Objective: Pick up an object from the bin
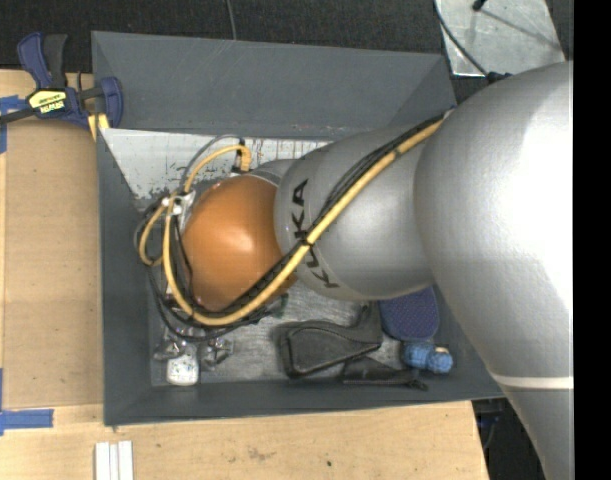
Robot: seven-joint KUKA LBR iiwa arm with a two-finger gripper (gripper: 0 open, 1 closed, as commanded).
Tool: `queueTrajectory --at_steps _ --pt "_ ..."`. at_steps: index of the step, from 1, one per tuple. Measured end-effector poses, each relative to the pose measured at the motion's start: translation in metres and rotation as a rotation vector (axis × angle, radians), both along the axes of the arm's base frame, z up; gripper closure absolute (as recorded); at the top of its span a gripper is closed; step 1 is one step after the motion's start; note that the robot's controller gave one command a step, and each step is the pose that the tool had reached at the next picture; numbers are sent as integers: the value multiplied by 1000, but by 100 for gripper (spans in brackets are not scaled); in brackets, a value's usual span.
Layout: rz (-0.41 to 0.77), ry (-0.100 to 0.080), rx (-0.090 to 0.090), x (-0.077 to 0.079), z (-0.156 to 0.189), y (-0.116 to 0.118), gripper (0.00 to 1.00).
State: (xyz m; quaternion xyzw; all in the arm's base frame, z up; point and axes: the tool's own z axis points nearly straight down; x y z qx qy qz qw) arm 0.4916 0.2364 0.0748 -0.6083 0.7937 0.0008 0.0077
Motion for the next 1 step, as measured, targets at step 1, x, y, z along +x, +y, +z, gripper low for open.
queueTrajectory --at_steps 1 --pt "296 -1 -9 29 172 -29 100"
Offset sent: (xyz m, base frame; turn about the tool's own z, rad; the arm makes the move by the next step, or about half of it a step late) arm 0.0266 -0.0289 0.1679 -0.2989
